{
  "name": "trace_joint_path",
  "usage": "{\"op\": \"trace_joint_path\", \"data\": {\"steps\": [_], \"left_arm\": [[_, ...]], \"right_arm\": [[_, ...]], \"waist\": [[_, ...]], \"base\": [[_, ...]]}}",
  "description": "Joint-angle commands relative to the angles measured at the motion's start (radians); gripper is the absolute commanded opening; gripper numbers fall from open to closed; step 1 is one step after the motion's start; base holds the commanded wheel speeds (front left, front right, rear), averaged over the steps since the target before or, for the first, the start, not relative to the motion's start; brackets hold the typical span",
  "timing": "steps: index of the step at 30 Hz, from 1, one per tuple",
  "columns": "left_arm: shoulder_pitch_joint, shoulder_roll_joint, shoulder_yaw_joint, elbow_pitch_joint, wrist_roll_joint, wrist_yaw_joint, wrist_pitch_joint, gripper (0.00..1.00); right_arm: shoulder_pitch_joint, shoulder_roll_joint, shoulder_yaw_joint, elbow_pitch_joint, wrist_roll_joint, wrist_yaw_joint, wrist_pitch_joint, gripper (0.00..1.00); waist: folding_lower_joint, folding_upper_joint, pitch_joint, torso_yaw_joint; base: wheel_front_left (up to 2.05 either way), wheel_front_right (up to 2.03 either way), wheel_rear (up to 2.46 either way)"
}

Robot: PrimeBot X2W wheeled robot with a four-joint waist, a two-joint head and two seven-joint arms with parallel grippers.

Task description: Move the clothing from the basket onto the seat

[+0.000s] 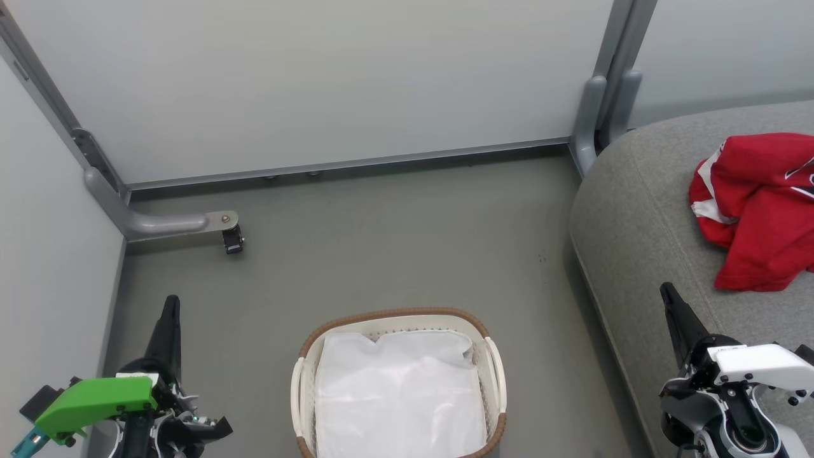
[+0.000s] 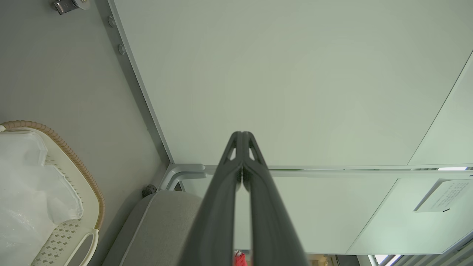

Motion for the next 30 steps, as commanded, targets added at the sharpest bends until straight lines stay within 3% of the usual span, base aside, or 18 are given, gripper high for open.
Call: {"op": "trace_joint_path", "data": {"steps": [1,30], "left_arm": [[-0.009,0.007,0.002,-0.001,-0.003,-0.006,0.005,0.0],[-0.009,0.007,0.002,-0.002,-0.003,-0.006,0.004,0.0]], "right_arm": [[0.01,-0.006,-0.002,-0.004,0.004,0.0,0.004,0.0],[0.01,-0.006,-0.002,-0.004,0.004,0.0,0.003,0.0]], "waist": [[0.0,0.0,0.0,0.0],[0.0,0.0,0.0,0.0]], "base": [[0.0,0.0,0.0],[0.0,0.0,0.0]]}}
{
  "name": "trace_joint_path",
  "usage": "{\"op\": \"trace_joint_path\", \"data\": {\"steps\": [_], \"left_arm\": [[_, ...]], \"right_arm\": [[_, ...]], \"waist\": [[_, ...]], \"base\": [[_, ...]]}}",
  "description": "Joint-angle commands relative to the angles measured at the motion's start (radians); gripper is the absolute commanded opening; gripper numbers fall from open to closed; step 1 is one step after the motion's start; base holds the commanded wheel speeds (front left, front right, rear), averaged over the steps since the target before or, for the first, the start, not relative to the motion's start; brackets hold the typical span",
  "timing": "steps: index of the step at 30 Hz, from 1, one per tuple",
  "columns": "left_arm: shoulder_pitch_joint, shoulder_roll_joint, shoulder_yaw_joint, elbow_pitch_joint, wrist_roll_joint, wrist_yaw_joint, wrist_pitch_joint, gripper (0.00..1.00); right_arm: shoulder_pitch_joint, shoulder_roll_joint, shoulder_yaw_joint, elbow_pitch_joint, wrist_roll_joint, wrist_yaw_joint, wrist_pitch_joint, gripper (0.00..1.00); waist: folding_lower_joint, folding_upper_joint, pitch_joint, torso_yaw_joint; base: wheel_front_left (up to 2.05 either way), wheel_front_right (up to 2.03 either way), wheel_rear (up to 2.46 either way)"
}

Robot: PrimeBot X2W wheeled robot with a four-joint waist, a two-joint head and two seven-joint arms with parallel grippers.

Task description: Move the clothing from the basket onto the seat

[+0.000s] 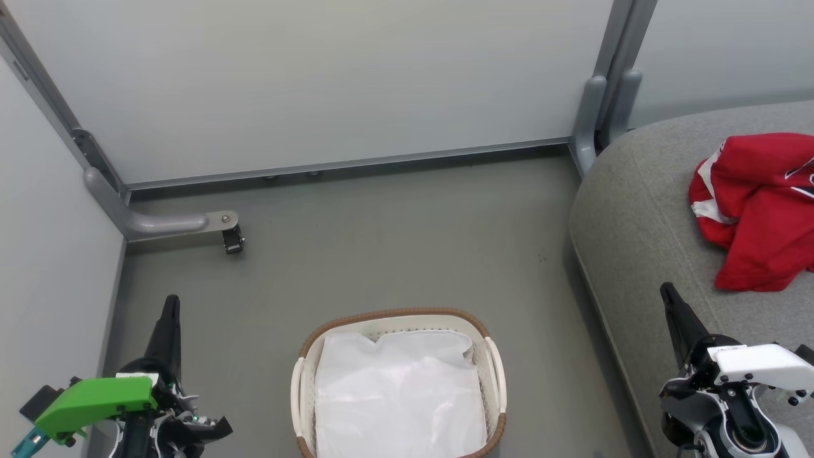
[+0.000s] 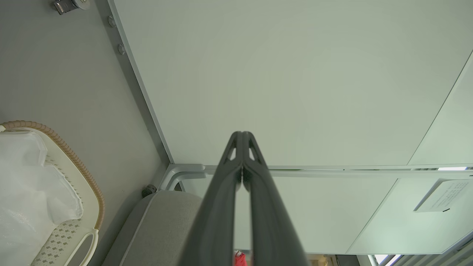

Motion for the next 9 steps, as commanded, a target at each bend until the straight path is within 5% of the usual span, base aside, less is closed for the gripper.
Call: {"op": "trace_joint_path", "data": {"steps": [1,9], "left_arm": [[-0.009,0.007,0.002,-0.002,-0.003,-0.006,0.004,0.0],[-0.009,0.007,0.002,-0.002,-0.003,-0.006,0.004,0.0]], "right_arm": [[0.01,-0.006,-0.002,-0.004,0.004,0.0,0.003,0.0],[0.01,-0.006,-0.002,-0.004,0.004,0.0,0.003,0.0]], "waist": [[0.0,0.0,0.0,0.0],[0.0,0.0,0.0,0.0]], "base": [[0.0,0.0,0.0],[0.0,0.0,0.0]]}}
